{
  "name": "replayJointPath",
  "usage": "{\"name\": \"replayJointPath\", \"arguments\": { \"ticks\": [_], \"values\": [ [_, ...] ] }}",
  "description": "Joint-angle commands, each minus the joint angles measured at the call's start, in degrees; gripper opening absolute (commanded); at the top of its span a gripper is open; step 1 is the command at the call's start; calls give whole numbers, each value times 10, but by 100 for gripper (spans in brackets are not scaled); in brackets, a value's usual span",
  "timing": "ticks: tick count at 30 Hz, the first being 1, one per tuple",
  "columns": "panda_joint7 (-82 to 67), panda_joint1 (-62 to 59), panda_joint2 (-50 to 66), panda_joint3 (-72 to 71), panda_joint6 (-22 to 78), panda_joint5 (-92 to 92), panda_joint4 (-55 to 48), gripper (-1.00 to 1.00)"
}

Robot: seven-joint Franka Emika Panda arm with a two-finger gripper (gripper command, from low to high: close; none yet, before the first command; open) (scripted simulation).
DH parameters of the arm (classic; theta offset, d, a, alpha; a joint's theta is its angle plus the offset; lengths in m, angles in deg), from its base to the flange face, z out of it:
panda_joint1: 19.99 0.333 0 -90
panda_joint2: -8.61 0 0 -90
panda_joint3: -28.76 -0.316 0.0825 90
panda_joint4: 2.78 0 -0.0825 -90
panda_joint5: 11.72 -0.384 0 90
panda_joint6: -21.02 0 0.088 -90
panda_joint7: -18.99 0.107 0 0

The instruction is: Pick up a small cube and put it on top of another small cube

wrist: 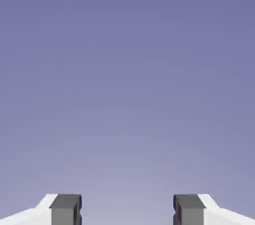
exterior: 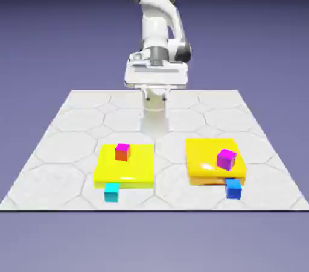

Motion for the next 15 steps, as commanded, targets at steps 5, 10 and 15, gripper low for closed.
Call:
{"name": "replayJointPath", "arguments": {
  "ticks": [5,10,15],
  "values": [
    [-37,8,104,41,58,-21,-60,0],
    [-74,17,208,81,116,-41,-120,0],
    [-111,25,311,122,174,-62,-180,0]
  ]
}}
